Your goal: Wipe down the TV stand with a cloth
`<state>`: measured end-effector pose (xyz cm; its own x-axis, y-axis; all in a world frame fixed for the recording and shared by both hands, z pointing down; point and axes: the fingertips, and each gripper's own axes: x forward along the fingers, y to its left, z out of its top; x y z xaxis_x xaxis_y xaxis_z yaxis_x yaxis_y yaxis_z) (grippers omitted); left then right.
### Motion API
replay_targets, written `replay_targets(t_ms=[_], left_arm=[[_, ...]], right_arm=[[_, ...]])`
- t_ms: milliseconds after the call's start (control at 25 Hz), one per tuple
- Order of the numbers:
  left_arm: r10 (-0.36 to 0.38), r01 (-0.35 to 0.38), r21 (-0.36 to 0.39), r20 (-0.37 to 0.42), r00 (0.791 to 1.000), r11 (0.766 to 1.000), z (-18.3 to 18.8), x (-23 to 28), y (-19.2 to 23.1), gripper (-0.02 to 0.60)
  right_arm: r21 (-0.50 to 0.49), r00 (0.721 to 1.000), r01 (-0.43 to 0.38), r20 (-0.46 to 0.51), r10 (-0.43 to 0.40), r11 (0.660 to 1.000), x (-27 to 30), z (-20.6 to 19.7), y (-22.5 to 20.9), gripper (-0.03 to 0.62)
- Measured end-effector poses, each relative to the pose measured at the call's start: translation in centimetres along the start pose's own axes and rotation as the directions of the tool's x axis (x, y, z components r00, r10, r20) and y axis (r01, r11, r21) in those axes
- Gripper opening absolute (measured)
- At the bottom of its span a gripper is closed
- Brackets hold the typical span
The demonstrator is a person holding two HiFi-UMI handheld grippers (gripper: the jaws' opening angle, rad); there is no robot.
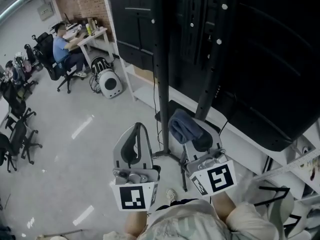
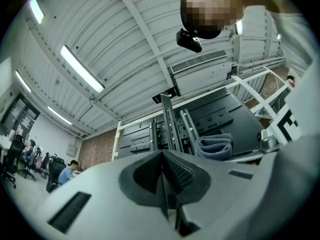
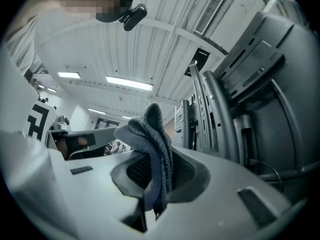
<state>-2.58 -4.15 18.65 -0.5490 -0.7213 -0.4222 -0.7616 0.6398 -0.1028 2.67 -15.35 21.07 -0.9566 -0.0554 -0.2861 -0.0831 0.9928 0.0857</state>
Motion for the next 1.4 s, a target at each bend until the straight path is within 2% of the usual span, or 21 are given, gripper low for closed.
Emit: replay_targets(t_ms=[240,520,920,1080,1200,1280,1360,1400], left_arm=[[-0.005,0.005,-0.006,-0.019,1.0,1.0,-2.4,4.2,0.8,0.015],[-0.056,0.056,-0.031,-0.013,0.998,0.998,-2.9,7.6,0.9,0.015],[-0.114,0.112,-0.058,-0.034,0.993,0.992,-3.6,8.2,1.2,0.015],[-0.123,0.118,-0.086,-0.052,0.991,0.989,-4.2,7.9,2.3,0.015],[-0.158,0.153,-0.091,-0.053,0.986,0.984,-4.6,8.5,2.1,0.015],[-0.197,0.192,-0.079,-0.054,0.979,0.978,-4.5,9.2,1.4,0.015],[-0.233,0.229,-0.077,-0.044,0.972,0.97,-4.1,9.9,0.6,0.015],[-0.251,0.247,-0.084,-0.033,0.967,0.965,-3.9,10.3,0.0,0.015]], right_arm=[[-0.008,1.0,-0.009,-0.025,0.009,1.0,3.2,-1.9,-1.9,0.058],[-0.044,0.998,0.064,-0.012,-0.064,0.997,4.8,-1.2,-4.2,0.058],[-0.027,0.995,0.099,-0.023,-0.1,0.995,5.4,-1.7,-3.6,0.058],[-0.118,0.991,0.125,-0.031,-0.129,0.985,6.2,-0.3,-2.8,0.058],[-0.228,0.982,0.182,0.0,-0.187,0.957,6.8,3.5,-3.6,0.058],[-0.316,0.974,0.222,0.022,-0.227,0.922,7.1,6.6,-4.8,0.058],[-0.436,0.959,0.275,0.056,-0.279,0.857,7.3,10.4,-6.0,0.058],[-0.506,0.946,0.312,0.083,-0.314,0.804,7.3,12.4,-6.6,0.058]])
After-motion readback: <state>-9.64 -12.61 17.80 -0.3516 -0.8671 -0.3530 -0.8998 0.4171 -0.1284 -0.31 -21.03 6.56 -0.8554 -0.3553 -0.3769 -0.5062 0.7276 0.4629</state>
